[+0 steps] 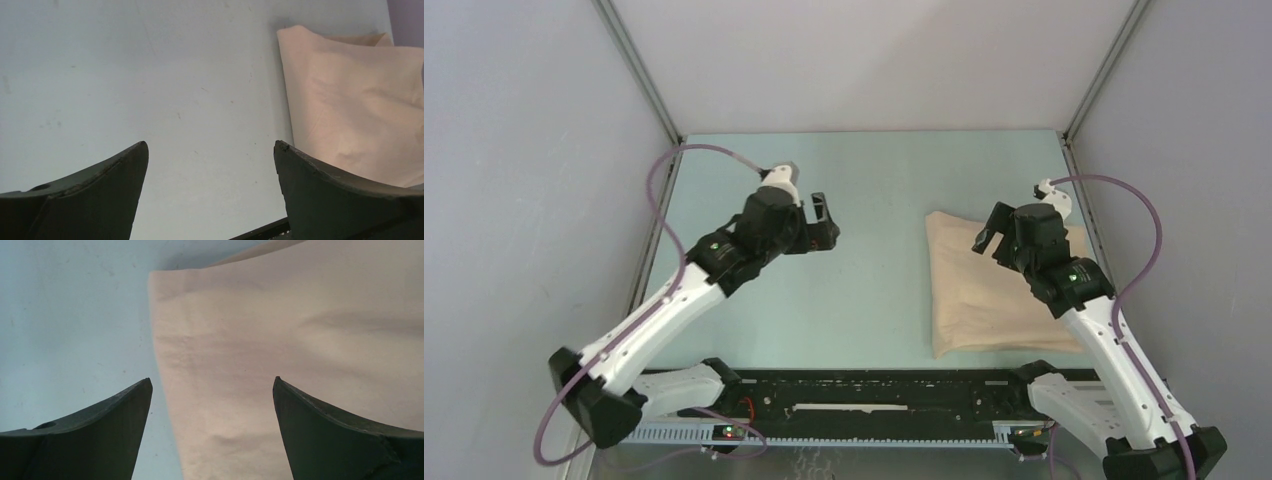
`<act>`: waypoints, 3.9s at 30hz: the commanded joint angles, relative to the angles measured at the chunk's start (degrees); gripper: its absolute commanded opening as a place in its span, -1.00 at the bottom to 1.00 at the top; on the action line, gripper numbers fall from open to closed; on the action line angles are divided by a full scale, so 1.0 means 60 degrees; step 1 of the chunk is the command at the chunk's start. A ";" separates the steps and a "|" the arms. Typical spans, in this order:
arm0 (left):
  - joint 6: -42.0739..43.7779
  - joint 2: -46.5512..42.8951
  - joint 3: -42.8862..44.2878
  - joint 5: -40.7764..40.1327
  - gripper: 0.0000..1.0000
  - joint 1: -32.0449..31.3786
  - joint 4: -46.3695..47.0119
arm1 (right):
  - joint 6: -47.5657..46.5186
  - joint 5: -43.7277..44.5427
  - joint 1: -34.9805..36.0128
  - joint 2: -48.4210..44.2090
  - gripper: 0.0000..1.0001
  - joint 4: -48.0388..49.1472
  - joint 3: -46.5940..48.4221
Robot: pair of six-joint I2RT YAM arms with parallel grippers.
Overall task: Open and lay out the surgical kit
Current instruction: Move the surgical kit at the center of the board.
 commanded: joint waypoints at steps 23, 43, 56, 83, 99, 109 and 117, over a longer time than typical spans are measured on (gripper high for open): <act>-0.1642 0.7659 0.5205 0.0679 0.96 -0.2728 0.1313 | -0.0038 -0.0780 -0.7045 0.2569 0.99 0.2184 -0.0319; -0.1101 0.9263 0.6137 0.0865 0.97 -0.2788 0.1074 | 0.0798 -0.1081 -0.9014 0.4531 0.99 0.2774 -0.0753; -0.1466 0.9935 0.6465 0.1007 0.80 -0.2980 0.1303 | 0.1012 -0.3954 -0.9856 0.4681 0.99 0.3221 -0.1385; -0.2340 1.1649 0.8138 0.0676 0.26 -0.3360 0.0152 | 0.1003 -0.4589 -0.9809 0.4506 0.99 0.3383 -0.1615; -0.1928 1.1392 0.8479 -0.0117 -1.00 -0.3178 -0.0123 | 0.1227 -0.4880 -0.9252 0.4367 0.99 0.3572 -0.1616; -0.0525 1.0147 0.7850 -0.0441 -1.00 -0.1894 -0.0310 | 0.1942 -0.5323 -0.7350 0.4056 0.99 0.3916 -0.1617; 0.0886 0.9011 0.6273 -0.0319 -1.00 -0.0346 0.0295 | 0.3148 -0.4611 -0.4833 0.4642 0.99 0.4603 -0.1086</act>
